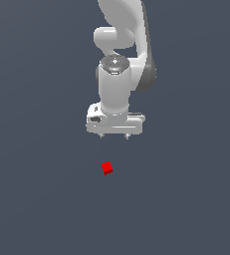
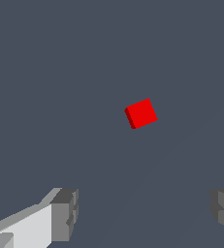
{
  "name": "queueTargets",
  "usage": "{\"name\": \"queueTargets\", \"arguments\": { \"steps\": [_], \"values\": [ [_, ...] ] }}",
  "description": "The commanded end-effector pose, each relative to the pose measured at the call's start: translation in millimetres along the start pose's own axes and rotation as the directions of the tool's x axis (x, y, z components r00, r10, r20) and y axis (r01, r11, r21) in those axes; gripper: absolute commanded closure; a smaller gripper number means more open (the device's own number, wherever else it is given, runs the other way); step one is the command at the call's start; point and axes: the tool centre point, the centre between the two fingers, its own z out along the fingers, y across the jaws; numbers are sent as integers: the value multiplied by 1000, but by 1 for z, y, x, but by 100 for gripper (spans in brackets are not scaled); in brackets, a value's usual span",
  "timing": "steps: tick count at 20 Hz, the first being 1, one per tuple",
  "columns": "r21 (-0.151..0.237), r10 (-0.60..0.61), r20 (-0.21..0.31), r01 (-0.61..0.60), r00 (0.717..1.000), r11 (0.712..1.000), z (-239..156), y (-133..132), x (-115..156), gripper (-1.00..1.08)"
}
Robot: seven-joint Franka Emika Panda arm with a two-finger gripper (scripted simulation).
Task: Pick up the red cube and move it to a goal position.
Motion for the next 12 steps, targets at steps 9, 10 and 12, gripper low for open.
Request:
{"name": "queueTargets", "arguments": {
  "steps": [9,10,12],
  "values": [
    [1,-36,3,36,999,999,15,4,5,-92],
    [2,-45,4,45,999,999,19,5,7,-92],
    [3,-68,7,68,998,998,29,8,10,-92]
  ]
}}
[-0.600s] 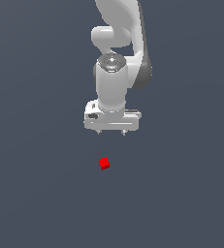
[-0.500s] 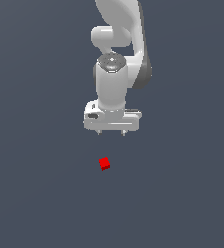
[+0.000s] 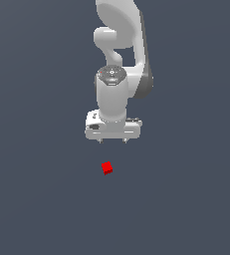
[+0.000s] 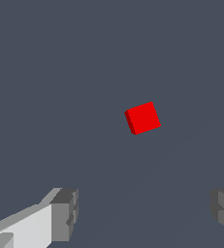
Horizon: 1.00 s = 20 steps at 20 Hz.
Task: Pick up the red cube and move it to a goal position.
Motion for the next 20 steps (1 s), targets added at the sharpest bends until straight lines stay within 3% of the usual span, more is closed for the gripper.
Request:
{"name": "queueTargets", "arguments": {
  "steps": [1,20],
  "values": [
    [1,-28,4,28,1000,1000,13,4,4,-92],
    [13,-300,29,300,953,954,129,28,49,-92]
  ]
}}
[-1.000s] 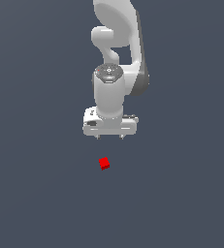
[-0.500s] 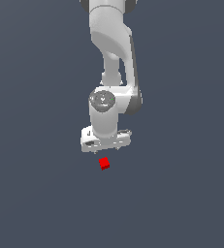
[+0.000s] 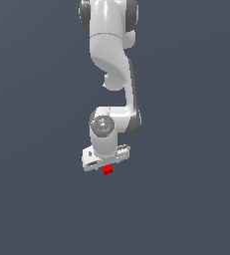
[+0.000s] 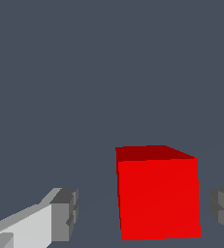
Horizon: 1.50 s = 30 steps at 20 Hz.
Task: Pick up the red cube and move it to a goal position.
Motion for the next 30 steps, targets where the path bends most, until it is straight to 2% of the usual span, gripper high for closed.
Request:
{"name": "queueTargets", "arguments": {
  "steps": [1,8,9,22,30],
  "values": [
    [0,-21,1,21,1000,1000,8,2,4,-92],
    [0,-41,3,41,999,999,16,4,8,-92],
    [0,-41,3,41,999,999,16,4,8,108],
    [0,-41,3,41,999,999,13,4,8,108],
    [-1,-42,3,42,999,999,-16,-7,4,108]
  ]
}}
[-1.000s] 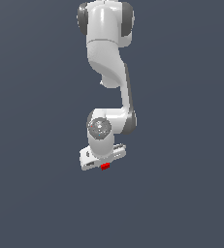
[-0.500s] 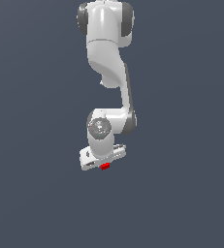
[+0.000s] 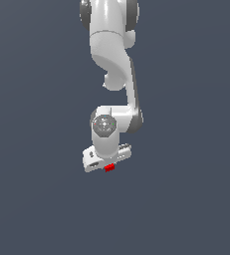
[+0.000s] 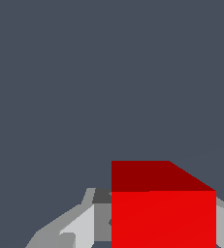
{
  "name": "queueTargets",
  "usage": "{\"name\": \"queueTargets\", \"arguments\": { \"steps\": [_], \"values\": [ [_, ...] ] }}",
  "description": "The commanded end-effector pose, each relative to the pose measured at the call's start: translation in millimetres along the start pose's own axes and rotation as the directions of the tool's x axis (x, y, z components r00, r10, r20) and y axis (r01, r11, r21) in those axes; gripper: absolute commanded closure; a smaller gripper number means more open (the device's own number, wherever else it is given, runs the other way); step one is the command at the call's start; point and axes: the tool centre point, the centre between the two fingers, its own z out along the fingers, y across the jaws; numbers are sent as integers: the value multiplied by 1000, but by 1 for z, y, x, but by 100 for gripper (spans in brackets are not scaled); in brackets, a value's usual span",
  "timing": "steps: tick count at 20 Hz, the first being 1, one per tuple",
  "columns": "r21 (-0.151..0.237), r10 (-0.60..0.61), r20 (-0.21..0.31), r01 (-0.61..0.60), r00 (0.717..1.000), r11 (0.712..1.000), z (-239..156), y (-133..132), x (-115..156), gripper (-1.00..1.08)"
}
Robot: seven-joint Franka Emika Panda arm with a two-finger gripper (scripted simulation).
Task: Pick up the red cube and move it to a goal position.
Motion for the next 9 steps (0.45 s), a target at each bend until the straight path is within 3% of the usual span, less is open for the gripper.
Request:
{"name": "queueTargets", "arguments": {
  "steps": [1,9],
  "values": [
    [-1,-1,-2,1,1000,1000,-13,-5,0,108],
    [-1,-1,-2,1,1000,1000,-32,-11,-1,108]
  ]
}}
